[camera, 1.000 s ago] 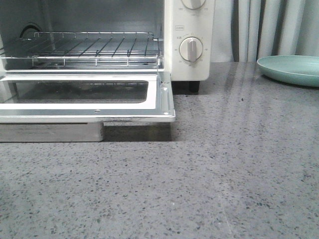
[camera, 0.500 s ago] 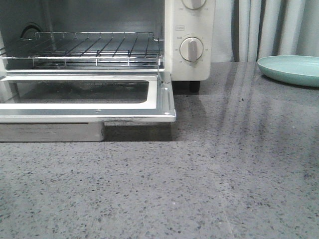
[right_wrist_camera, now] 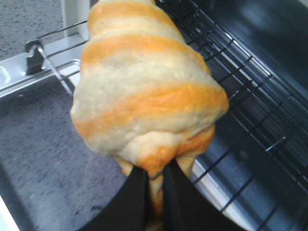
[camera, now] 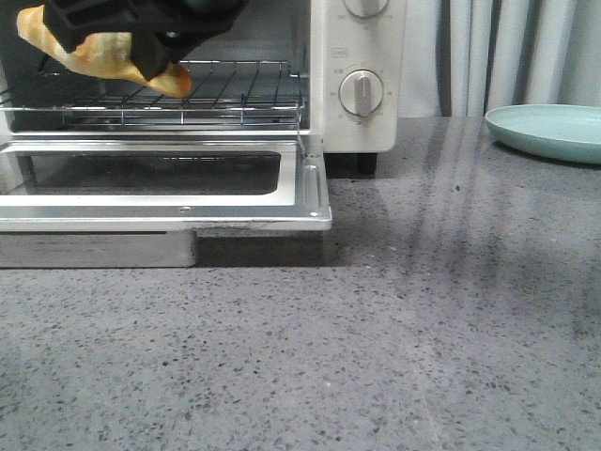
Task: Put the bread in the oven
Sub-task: 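Carry the croissant with the right gripper into the open oven, then lower the croissant onto the wire rack and open the right gripper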
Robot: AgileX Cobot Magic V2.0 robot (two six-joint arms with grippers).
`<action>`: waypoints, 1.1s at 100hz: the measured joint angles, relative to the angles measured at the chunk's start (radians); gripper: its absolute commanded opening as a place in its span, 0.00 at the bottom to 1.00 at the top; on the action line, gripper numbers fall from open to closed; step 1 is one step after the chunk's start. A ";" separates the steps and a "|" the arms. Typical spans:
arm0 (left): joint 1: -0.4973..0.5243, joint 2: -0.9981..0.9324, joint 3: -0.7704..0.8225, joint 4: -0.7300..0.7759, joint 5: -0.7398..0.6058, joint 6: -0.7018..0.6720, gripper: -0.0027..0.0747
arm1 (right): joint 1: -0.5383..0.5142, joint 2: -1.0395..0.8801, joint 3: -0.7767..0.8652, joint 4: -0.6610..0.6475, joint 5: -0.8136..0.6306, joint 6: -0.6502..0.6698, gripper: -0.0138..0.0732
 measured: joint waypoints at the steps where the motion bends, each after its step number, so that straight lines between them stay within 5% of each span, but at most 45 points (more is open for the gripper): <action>1: 0.000 0.000 0.000 0.000 0.002 0.000 0.01 | -0.002 0.006 -0.003 0.000 0.000 0.000 0.08; 50: 0.000 0.000 0.000 0.000 0.063 0.000 0.01 | -0.075 0.098 -0.120 -0.012 0.063 0.000 0.12; 57: 0.000 0.000 0.000 0.000 0.065 0.000 0.01 | -0.081 0.098 -0.120 -0.012 0.063 0.000 0.27; 69: 0.000 0.000 0.000 0.000 0.067 0.000 0.01 | -0.093 0.098 -0.121 -0.010 0.065 0.021 0.73; 78: 0.000 0.000 0.000 0.000 0.067 0.000 0.01 | -0.094 0.098 -0.121 -0.010 0.070 0.056 0.92; 110: 0.000 -0.013 0.000 0.001 -0.053 0.000 0.01 | -0.064 0.055 -0.124 0.011 0.192 0.091 0.77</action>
